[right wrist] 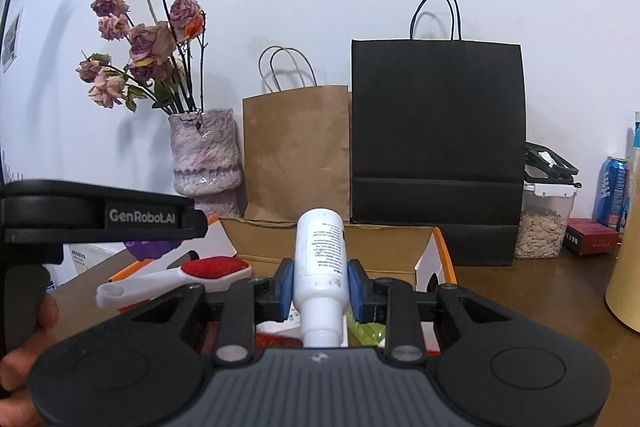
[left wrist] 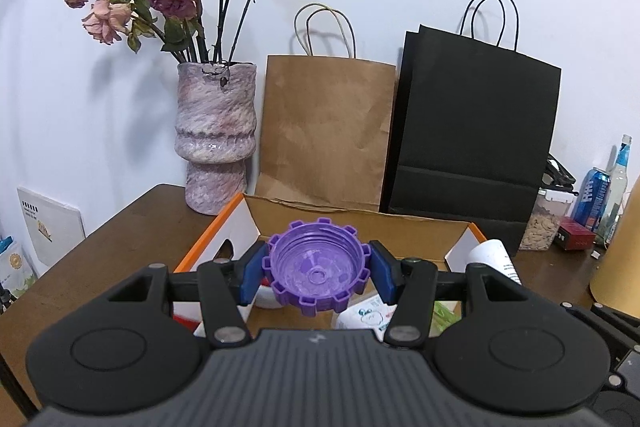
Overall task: Organize rigid objects
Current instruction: 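Carry the white tube bottle and purple cap with both tools over the red box, then open both tools to drop the white bottle and purple cap into the box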
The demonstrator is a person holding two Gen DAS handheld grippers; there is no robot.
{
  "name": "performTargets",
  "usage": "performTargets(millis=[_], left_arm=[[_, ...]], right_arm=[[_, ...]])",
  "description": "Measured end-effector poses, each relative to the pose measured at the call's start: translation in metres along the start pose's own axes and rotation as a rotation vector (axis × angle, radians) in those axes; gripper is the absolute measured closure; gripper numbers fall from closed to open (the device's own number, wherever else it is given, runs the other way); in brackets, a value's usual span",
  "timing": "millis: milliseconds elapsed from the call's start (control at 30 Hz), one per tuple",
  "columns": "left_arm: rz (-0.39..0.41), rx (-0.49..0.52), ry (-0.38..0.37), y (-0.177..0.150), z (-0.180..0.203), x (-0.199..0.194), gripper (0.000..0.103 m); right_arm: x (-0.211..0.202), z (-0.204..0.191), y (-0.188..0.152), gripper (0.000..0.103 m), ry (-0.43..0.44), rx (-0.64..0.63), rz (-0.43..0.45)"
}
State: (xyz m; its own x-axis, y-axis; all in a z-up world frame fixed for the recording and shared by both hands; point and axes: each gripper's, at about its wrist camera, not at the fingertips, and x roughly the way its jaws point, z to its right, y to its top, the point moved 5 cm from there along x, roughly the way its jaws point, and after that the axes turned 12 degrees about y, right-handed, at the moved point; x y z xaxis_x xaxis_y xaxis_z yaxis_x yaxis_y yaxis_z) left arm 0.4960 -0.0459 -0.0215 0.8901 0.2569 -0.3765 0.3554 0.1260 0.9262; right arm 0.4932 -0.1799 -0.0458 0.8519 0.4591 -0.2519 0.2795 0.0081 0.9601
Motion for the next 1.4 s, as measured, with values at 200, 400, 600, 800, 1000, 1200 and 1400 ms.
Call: performTargets(millis=[200,400,600,800,1000,1200,1400], left_arm=[[-0.003,0.004,0.009,0.006,0.006,0.018,0.048],[-0.013,0.005,0.016,0.011,0.009,0.036,0.048],[-0.022,0.023,0.024,0.013,0.013,0.053,0.048],[-0.033,0.039,0.039,0.015,0.016,0.068,0.048],[-0.056,0.063,0.053,0.013,0.019,0.080,0.048],[-0.082,0.084,0.076,0.008,0.019,0.087,0.034],[-0.067,0.113,0.130,0.009,0.019,0.087,0.000]], right_arm=[[0.018,0.009,0.006,0.076,0.002,0.002,-0.002],[0.035,0.017,0.012,0.076,0.002,-0.001,-0.006],[0.053,0.025,0.014,0.076,0.003,-0.006,-0.022],[0.069,0.032,0.015,0.076,0.001,-0.014,-0.045],[0.080,0.038,0.013,0.076,-0.003,-0.019,-0.066],[0.087,0.041,0.006,0.076,0.014,-0.011,-0.114],[0.086,0.047,0.004,0.000,-0.050,-0.010,-0.095]])
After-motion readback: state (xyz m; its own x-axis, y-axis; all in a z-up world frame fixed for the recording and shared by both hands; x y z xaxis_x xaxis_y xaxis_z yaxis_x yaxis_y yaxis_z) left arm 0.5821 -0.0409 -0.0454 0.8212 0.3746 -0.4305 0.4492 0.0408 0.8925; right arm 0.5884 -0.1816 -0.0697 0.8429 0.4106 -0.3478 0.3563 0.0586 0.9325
